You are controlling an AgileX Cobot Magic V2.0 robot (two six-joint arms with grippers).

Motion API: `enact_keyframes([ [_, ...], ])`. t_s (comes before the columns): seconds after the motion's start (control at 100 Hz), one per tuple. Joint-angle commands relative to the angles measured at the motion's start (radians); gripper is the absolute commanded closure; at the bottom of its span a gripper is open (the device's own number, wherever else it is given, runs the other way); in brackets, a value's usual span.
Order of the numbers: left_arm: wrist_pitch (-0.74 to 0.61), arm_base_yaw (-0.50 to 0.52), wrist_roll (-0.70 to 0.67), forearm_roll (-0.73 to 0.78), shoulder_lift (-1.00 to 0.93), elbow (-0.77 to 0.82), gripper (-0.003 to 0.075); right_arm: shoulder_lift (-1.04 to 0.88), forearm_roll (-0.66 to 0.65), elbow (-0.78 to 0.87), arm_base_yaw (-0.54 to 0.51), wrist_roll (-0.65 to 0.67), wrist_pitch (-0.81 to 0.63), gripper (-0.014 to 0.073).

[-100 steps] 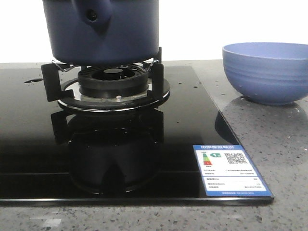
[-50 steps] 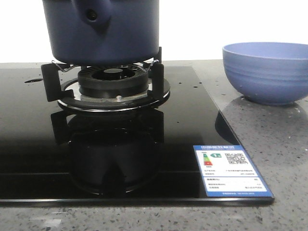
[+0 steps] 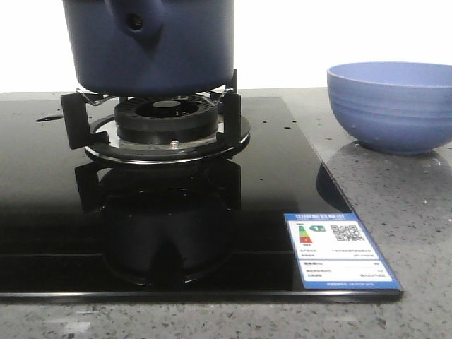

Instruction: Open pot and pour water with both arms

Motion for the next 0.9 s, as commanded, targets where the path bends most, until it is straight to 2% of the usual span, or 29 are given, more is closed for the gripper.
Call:
enact_keyframes([
  [0.0, -0.064, 0.006, -0.183, 0.225, 0.013, 0.006, 0.0741, 0.002, 0.033, -0.023, -0.002, -0.01, -0.004, 0.0657],
  [0.08, -0.093, 0.009, -0.489, 0.497, 0.007, 0.073, 0.0741, 0.002, 0.033, -0.023, -0.002, -0.01, -0.004, 0.0657],
  [0.15, -0.096, 0.01, -0.622, 0.605, -0.015, 0.133, 0.0741, 0.002, 0.033, -0.023, -0.002, -0.01, -0.004, 0.0657],
  [0.34, -0.093, 0.015, -0.618, 0.582, -0.132, 0.262, 0.0741, 0.002, 0.033, -0.023, -0.002, -0.01, -0.004, 0.0657],
  [0.39, -0.029, 0.027, -0.618, 0.582, -0.17, 0.26, 0.0741, 0.002, 0.033, -0.023, -0.002, -0.01, -0.004, 0.0657],
  [0.57, 0.005, 0.063, -0.612, 0.572, -0.176, 0.262, 0.0741, 0.002, 0.033, -0.023, -0.002, -0.01, -0.002, 0.0657],
  [0.89, -0.001, 0.063, -0.612, 0.566, -0.176, 0.26, 0.0741, 0.002, 0.033, -0.023, -0.002, -0.01, -0.002, 0.0657],
])
